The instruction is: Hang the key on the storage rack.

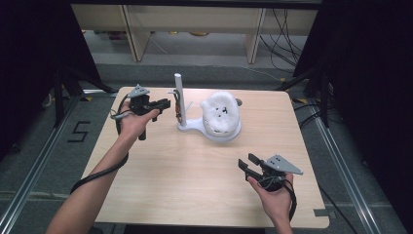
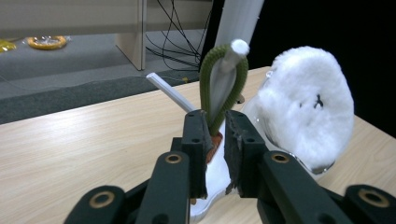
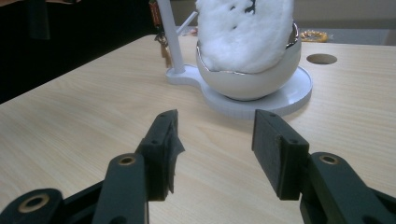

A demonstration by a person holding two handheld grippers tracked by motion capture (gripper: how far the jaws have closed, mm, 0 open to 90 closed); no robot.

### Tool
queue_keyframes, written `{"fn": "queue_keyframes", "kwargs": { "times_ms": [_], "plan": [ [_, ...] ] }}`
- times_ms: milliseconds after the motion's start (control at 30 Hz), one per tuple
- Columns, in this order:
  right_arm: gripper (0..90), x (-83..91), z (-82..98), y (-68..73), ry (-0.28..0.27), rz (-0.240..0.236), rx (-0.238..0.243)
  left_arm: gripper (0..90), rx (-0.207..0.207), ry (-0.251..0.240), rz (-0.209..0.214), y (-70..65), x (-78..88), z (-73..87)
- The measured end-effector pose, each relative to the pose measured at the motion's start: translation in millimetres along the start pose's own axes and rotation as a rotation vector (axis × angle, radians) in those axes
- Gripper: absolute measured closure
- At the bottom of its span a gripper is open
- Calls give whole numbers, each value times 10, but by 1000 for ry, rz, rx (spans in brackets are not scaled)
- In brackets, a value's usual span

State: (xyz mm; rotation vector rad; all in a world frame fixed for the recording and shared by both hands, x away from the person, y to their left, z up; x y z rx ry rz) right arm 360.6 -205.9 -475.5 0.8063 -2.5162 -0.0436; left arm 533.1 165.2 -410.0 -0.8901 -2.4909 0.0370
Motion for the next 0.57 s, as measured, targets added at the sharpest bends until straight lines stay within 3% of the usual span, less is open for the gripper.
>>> {"fn": "queue_keyframes", "kwargs": {
  "times_ms": [133, 200, 233, 300, 367, 400, 467, 567],
  "plan": [
    [515, 11, 5, -13, 5, 19, -20, 679, -50, 13, -23, -10, 146, 112],
    [513, 13, 10, -41, 4, 13, -13, 600, -53, 33, -50, -25, 245, 222],
    [511, 11, 18, -53, 1, 15, -14, 546, -82, 35, -45, -26, 274, 290],
    [504, 3, 52, -112, 5, 35, -14, 438, -81, 31, -53, -41, 359, 491],
    [495, 1, 102, -168, 29, 54, -20, 346, -91, 28, -87, -48, 464, 740],
    [489, -4, 152, -197, 40, 52, -66, 299, -77, 16, -89, -57, 507, 875],
    [487, -8, 164, -235, 38, 60, -39, 293, -69, 3, -113, -75, 619, 1129],
    [479, 11, 185, -292, 44, 76, -50, 288, -60, -11, -148, -93, 794, 1437]
  ]
}}
Point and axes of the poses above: each handheld gripper's, and its own axes: x roughly backward along the jaws, z roughly out of its underside, y roughly to its left, the point moved 3 cm from there along -x, roughly forward along the jaws, and after that the axes turned 7 degrees about y, right-handed, at the moved point
